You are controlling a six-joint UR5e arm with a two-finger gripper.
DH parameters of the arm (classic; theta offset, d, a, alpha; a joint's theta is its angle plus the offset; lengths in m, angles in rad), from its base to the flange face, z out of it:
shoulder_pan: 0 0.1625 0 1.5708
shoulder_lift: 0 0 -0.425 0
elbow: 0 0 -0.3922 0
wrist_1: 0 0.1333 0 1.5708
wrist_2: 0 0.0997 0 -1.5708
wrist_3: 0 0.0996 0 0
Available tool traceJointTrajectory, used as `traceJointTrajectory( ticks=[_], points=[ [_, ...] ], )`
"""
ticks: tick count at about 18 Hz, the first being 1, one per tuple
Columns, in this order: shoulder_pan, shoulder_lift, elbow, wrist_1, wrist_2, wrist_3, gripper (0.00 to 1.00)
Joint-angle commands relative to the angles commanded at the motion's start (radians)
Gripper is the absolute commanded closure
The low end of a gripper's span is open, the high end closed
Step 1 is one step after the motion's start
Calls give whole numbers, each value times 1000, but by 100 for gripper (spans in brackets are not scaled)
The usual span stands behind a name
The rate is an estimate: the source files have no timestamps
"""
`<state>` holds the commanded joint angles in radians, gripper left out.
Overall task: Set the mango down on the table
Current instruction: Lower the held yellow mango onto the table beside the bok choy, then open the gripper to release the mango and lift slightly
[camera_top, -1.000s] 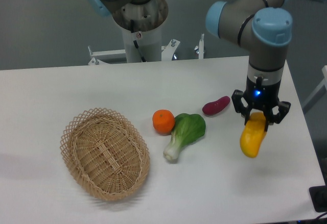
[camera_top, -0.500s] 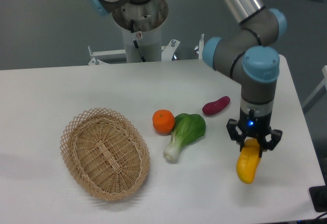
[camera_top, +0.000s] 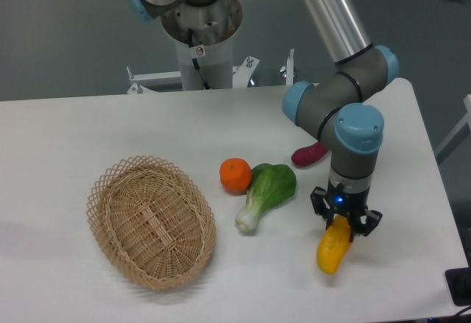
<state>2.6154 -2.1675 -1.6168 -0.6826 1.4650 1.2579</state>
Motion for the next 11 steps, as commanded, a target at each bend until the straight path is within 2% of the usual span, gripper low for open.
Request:
traceJointTrajectory(
  ticks=[4, 5, 7, 8, 11],
  points=[
    [-2, 0, -5, 0, 2, 2, 57],
    [-2, 2, -5, 0, 2, 0, 47],
    [-2, 0, 1, 0, 2, 2, 9],
    [-2, 2, 5, 0, 2, 0, 0],
    [0, 12, 0, 0, 2, -2, 0]
  ],
)
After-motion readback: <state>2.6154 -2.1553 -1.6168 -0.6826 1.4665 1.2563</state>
